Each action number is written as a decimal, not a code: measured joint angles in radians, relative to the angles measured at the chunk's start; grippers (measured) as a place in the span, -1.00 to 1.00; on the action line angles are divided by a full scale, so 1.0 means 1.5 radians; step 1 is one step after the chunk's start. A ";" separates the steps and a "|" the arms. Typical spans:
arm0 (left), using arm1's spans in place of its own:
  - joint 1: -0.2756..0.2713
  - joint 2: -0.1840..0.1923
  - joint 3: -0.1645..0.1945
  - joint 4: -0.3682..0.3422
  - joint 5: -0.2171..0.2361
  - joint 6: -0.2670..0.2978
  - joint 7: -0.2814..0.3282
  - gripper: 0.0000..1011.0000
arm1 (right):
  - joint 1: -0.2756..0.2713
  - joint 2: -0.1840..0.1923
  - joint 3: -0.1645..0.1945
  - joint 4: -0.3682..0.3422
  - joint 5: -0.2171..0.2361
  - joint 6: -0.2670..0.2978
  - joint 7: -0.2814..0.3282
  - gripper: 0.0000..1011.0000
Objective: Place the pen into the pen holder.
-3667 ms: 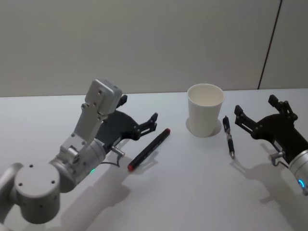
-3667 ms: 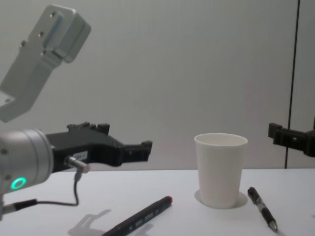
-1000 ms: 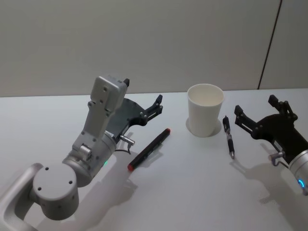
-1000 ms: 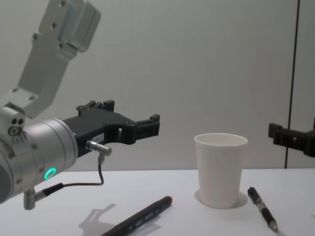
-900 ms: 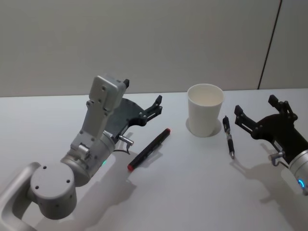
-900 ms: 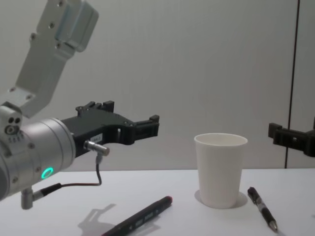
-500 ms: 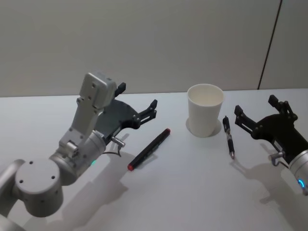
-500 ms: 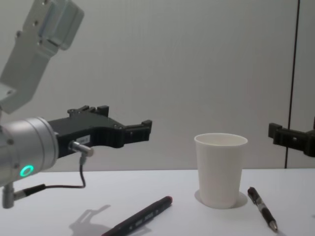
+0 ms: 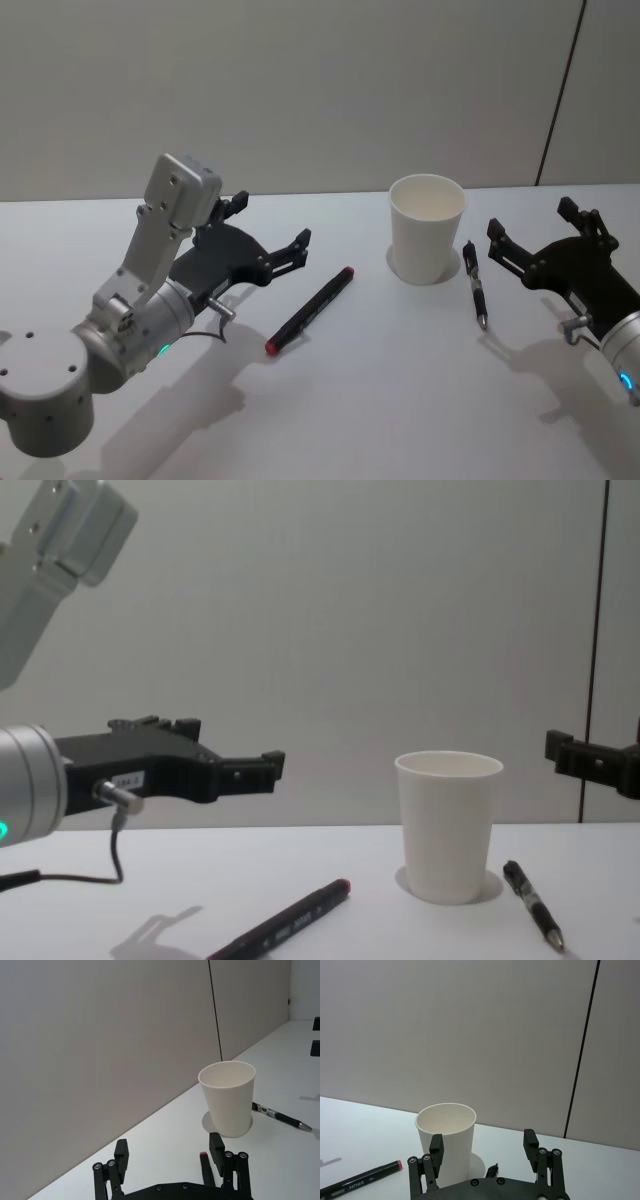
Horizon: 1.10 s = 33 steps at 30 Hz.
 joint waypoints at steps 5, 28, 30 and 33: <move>0.007 0.014 -0.005 -0.013 -0.007 0.027 -0.014 0.98 | 0.000 0.000 0.000 0.000 0.000 0.000 0.000 0.98; -0.003 0.017 -0.002 -0.015 0.014 0.142 -0.066 0.98 | 0.000 0.000 0.000 0.000 0.000 0.000 0.000 0.98; -0.005 0.015 -0.002 -0.013 0.015 0.150 -0.068 0.98 | 0.000 0.000 0.000 0.000 0.000 0.000 0.000 0.98; -0.010 0.010 0.000 -0.009 0.015 0.166 -0.070 0.98 | 0.000 0.000 0.000 0.000 0.000 0.000 0.000 0.98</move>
